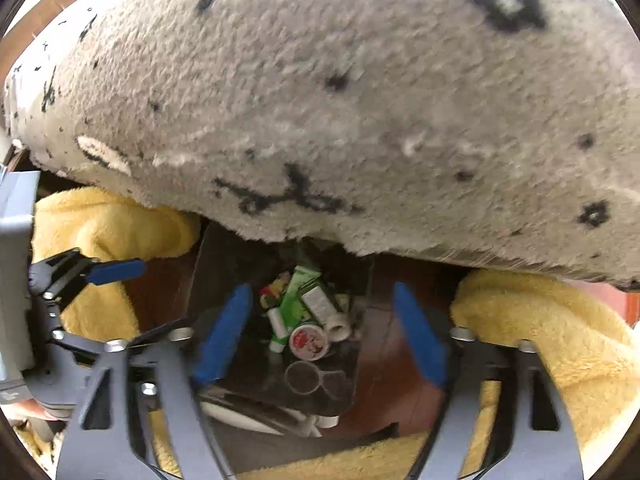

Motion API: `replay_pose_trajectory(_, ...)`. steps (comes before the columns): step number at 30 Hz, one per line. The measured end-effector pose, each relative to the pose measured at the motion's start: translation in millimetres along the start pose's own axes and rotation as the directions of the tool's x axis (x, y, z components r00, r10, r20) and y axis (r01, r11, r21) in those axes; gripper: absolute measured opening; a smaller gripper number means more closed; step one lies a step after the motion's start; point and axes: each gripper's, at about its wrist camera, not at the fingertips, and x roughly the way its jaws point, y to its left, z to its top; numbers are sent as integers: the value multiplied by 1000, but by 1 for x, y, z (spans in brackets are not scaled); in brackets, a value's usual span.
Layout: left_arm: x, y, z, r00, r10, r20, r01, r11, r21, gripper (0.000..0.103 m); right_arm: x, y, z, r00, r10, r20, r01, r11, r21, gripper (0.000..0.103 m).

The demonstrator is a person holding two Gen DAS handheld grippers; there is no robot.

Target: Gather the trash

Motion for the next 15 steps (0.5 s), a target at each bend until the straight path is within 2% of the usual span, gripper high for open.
replay_pose_trajectory(1,-8,2,1,1000,12,25,-12,1000,-4,83,-6,-1,1,1000,-9,18,9,1000,2,95)
replay_pose_trajectory(3,-25,4,6,997,26,77,-25,1000,-14,88,-20,-3,6,998,-24,64,24,1000,2,99)
replay_pose_trajectory(5,-46,5,12,990,37,134,-34,999,-29,95,-36,-2,10,991,-53,119,54,999,-3,99)
replay_pose_trajectory(8,-80,5,19,969,74,234,-67,997,-39,95,-65,-2,18,973,-76,216,79,997,-5,99)
replay_pose_trajectory(11,-119,3,27,933,114,341,-105,993,-46,95,-101,-5,27,943,-102,318,105,994,7,100)
replay_pose_trajectory(15,-171,5,38,862,166,479,-149,986,-75,95,-158,-11,40,874,-163,457,151,987,63,100)
